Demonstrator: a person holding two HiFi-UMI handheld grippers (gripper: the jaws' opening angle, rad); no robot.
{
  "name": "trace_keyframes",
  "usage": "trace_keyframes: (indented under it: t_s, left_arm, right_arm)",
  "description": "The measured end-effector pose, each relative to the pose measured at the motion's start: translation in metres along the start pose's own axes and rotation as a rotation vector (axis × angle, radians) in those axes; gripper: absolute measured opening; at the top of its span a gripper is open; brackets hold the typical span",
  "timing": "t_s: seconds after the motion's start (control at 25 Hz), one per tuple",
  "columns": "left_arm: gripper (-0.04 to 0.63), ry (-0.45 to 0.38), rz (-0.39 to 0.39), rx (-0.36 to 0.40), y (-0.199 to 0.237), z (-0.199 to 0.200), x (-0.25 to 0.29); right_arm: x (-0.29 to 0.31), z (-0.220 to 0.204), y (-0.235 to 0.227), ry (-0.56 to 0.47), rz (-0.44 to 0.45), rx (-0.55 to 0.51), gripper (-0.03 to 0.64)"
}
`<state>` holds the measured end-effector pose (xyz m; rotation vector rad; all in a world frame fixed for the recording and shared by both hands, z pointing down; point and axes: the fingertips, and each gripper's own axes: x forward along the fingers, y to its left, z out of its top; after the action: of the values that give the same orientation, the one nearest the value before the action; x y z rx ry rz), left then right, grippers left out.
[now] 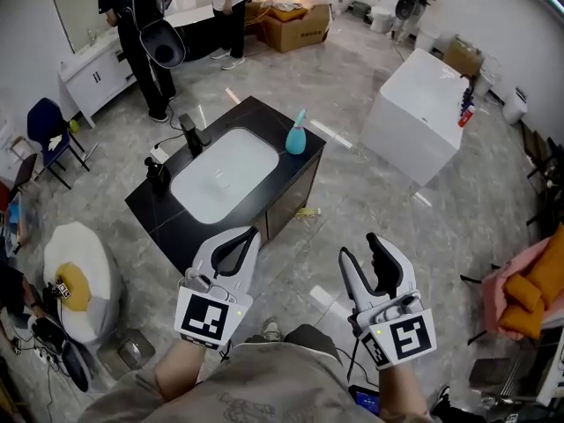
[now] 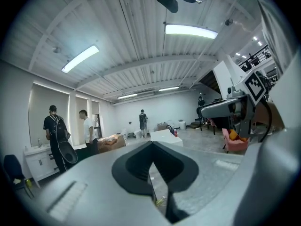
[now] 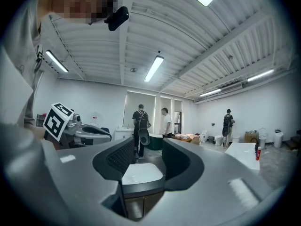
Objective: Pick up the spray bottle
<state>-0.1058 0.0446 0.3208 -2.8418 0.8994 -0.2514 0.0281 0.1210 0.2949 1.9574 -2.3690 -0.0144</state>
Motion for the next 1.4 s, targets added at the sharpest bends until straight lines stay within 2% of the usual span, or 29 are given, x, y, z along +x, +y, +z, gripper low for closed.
trace_keyframes:
  t_s: [0.2, 0.36, 0.56, 0.68, 0.92, 1.24, 1.4]
  left_arm:
    - [0.0, 0.011, -0.007, -0.017, 0.015, -0.01, 0.03]
    - [0.0, -0.019, -0.022, 0.012, 0.023, -0.005, 0.057]
    - [0.0, -0.007, -0.021, 0.018, 0.029, -0.007, 0.107]
    - [0.0, -0.008, 0.006, 0.008, 0.038, -0.007, 0.138]
    - [0.0, 0.054, 0.071, -0.04, 0.065, -0.016, 0.193]
    - [0.0, 0.116, 0.156, -0.021, 0.097, -0.013, 0.268]
    - [0.0, 0.138, 0.222, -0.039, 0.114, -0.019, 0.29]
  right_arm:
    - [0.029, -0.001, -0.019, -0.005, -0.007, -0.008, 0.215]
    - [0.051, -0.009, -0.042, -0.006, -0.021, 0.001, 0.219]
    - [0.081, -0.018, -0.08, 0.0, -0.006, 0.008, 0.222]
    - [0.108, -0.023, -0.103, 0.011, 0.028, 0.011, 0.222]
    - [0.169, -0.03, -0.148, 0.033, 0.11, 0.019, 0.224]
    - [0.249, -0.035, -0.205, 0.053, 0.239, 0.037, 0.224]
    - [0.282, -0.04, -0.221, 0.058, 0.302, 0.037, 0.224]
